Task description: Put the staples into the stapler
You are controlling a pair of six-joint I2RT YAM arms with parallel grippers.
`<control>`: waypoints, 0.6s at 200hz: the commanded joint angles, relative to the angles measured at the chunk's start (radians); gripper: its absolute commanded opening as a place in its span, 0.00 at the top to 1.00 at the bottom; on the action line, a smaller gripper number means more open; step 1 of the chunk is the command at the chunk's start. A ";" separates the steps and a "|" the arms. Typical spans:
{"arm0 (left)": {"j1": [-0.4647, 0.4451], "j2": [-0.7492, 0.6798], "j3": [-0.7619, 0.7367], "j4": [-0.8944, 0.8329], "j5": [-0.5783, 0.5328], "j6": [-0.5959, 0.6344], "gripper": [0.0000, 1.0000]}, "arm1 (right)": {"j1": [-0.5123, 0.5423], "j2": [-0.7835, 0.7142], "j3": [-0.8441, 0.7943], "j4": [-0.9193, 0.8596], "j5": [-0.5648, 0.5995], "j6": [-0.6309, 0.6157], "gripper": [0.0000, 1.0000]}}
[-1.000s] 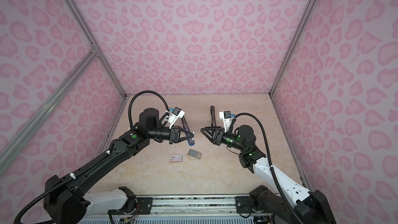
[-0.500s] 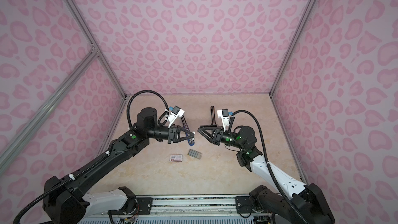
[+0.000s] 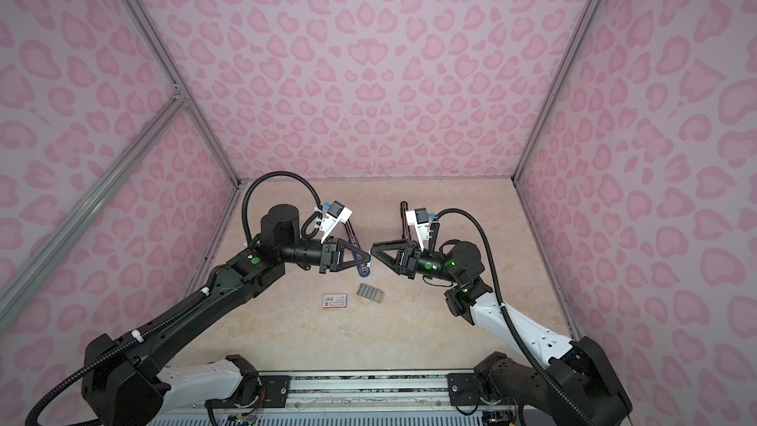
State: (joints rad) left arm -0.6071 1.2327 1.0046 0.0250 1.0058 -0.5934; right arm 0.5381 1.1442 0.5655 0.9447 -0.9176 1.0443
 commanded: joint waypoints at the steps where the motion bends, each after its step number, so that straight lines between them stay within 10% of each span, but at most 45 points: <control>1: 0.000 0.002 -0.001 0.045 0.014 0.001 0.97 | 0.003 0.008 -0.007 0.084 -0.018 0.033 0.62; 120: 0.000 0.004 -0.003 0.046 0.007 0.001 0.97 | 0.011 0.034 -0.010 0.089 -0.036 0.037 0.72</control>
State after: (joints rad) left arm -0.6083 1.2339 1.0042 0.0257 1.0054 -0.5934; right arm 0.5480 1.1721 0.5629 0.9833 -0.9360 1.0737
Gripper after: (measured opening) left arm 0.055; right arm 0.311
